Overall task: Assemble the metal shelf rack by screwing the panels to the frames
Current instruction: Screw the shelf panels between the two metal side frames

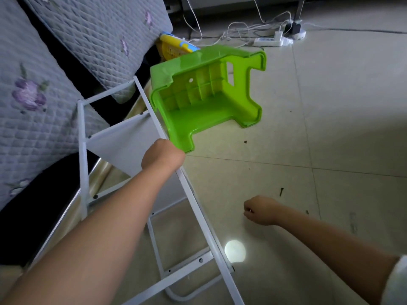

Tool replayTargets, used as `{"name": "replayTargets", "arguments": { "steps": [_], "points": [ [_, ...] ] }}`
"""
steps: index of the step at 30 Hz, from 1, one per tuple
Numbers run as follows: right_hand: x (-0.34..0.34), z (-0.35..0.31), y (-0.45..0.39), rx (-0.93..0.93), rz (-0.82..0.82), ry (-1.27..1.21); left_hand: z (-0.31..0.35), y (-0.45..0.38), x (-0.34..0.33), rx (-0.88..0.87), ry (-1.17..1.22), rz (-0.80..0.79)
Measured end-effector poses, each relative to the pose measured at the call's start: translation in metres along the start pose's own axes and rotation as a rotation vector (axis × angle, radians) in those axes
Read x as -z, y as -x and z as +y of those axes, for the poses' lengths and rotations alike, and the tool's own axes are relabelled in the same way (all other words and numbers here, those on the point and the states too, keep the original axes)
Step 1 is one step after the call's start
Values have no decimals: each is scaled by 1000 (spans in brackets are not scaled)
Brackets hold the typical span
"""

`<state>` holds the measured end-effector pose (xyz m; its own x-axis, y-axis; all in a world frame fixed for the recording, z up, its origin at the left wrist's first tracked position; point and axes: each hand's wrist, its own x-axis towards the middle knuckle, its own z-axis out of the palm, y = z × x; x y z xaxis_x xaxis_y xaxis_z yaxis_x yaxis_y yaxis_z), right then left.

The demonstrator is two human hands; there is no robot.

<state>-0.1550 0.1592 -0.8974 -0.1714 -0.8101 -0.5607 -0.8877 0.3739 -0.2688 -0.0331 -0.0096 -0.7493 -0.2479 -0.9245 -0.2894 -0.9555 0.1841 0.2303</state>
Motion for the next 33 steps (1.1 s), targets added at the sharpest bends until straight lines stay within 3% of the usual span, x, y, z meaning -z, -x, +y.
{"name": "replayTargets", "arguments": {
  "steps": [5,10,15,18,26,33],
  "points": [
    [8,-9,7,6,-39,26,-17,7,1,10,-63,-7],
    [30,-29,3,-28,-211,128,-46,15,8,-82,-144,-61],
    [56,-65,-24,-21,-108,177,-67,26,14,-116,-152,-53],
    [25,-97,-40,-30,-111,101,-82,28,16,-139,-160,-55],
    [-134,-178,-16,-159,-96,-389,-110,31,17,-163,-135,-44],
    [-151,-202,-23,-213,-112,-482,-116,28,21,-217,-97,-46]
  ]
}}
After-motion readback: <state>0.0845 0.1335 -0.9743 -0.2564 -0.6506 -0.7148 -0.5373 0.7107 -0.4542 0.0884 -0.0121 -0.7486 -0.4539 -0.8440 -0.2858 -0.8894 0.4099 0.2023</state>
